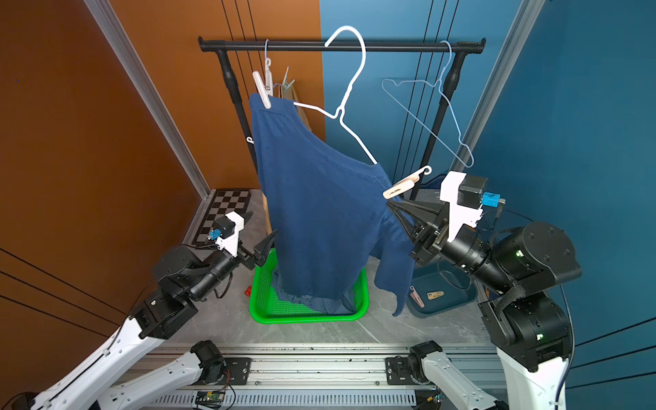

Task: Remove the clothespins securing t-shirts to the hanger
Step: Pick up the hanger from the clothes rail.

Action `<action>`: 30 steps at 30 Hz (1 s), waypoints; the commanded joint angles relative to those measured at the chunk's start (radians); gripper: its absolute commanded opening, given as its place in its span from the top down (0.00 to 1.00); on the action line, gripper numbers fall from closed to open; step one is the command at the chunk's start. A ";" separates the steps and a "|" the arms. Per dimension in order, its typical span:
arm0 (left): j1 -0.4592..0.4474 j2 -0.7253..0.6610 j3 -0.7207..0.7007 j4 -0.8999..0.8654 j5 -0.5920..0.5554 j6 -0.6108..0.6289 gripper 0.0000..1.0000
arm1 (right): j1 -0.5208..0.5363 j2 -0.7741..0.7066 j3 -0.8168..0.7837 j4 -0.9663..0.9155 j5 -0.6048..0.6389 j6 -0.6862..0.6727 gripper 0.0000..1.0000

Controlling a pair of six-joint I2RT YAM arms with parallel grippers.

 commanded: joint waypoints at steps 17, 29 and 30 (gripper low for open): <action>-0.005 -0.103 -0.049 -0.050 -0.068 -0.022 0.18 | -0.083 0.012 -0.358 0.365 -0.366 0.053 1.00; -0.040 -0.118 -0.079 -0.085 -0.064 -0.026 0.18 | -0.075 0.007 -0.635 0.607 -0.482 0.100 1.00; -0.048 -0.122 -0.084 -0.084 -0.075 -0.029 0.19 | -0.074 0.006 -0.656 0.606 -0.477 0.080 1.00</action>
